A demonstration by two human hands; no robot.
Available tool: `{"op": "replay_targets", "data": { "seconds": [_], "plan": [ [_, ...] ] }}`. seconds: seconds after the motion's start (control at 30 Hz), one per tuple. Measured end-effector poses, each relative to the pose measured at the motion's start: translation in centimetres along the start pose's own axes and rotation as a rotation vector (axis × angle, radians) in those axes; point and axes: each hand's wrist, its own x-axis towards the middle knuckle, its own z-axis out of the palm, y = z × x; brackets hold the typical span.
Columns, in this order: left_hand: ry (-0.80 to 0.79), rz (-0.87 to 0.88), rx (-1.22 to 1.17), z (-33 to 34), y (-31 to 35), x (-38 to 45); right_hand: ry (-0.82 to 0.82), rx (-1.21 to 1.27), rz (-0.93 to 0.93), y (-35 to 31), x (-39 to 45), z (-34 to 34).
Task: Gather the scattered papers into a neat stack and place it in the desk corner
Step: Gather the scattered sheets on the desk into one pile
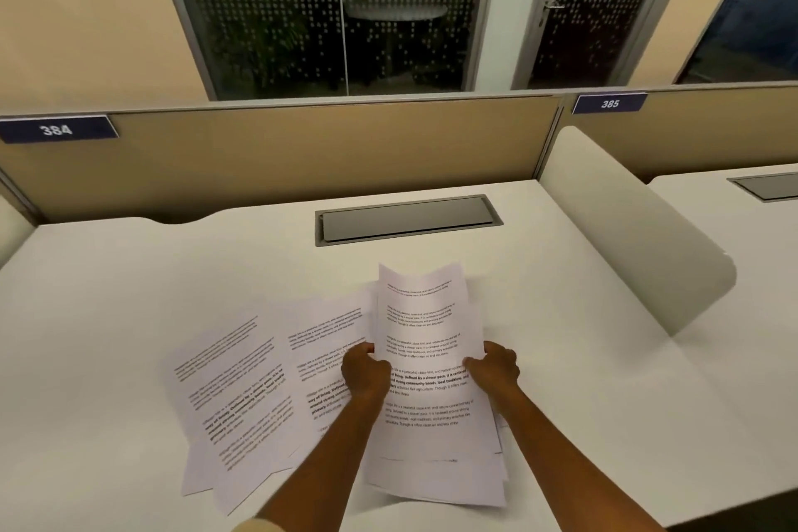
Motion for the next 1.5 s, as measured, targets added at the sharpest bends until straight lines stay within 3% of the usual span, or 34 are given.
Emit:
{"op": "replay_targets", "data": {
  "seconds": [0.4, 0.77, 0.97, 1.5],
  "plan": [
    [-0.01, -0.106, -0.013, 1.9, 1.0, 0.9, -0.044, 0.016, -0.031, -1.0, 2.1, 0.1],
    [-0.1, -0.215, -0.279, 1.3, 1.4, 1.2, -0.115, 0.35, -0.052, -0.8, 2.1, 0.6],
    [-0.117, -0.252, -0.356, 0.4, 0.8, 1.7, -0.155, 0.415, -0.034, -1.8, 2.1, 0.6],
    [0.051, -0.248, -0.409, -4.8, -0.7, 2.3, -0.213, 0.219, -0.153, -6.7, 1.8, 2.4]
  ]
}}
